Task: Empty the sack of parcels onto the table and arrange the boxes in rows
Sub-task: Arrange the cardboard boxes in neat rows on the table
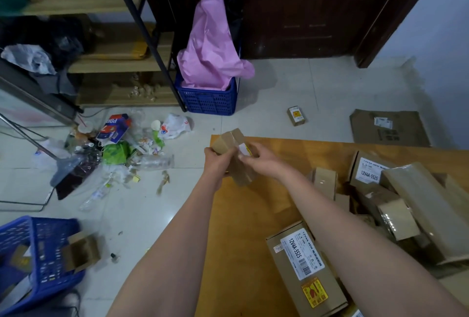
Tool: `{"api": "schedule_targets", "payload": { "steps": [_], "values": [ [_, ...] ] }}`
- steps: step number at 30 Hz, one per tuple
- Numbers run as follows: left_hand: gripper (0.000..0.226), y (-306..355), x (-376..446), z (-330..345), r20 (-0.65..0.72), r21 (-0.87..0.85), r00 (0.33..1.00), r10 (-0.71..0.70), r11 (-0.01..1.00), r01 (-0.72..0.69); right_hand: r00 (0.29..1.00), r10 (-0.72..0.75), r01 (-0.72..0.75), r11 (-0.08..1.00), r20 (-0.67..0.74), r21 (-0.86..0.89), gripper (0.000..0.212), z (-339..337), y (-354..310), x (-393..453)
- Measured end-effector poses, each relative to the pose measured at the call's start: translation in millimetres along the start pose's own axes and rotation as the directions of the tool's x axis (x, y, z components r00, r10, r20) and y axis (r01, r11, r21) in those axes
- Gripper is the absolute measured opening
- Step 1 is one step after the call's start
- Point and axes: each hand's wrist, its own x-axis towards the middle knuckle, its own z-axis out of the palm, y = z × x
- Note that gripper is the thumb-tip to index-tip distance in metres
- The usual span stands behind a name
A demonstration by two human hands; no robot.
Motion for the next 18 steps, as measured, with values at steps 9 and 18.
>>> {"api": "schedule_targets", "payload": {
  "steps": [9, 18],
  "values": [
    [0.048, -21, 7, -13, 0.225, -0.026, 0.972, -0.070, 0.997, 0.077, 0.986, 0.078, -0.115, 0.956, 0.147, 0.270, 0.053, 42, 5, 6],
    [0.103, -49, 25, -16, -0.038, 0.151, 0.997, 0.068, 0.987, -0.062, 0.994, 0.107, -0.107, 0.989, 0.009, 0.106, 0.061, 47, 15, 20]
  ]
}}
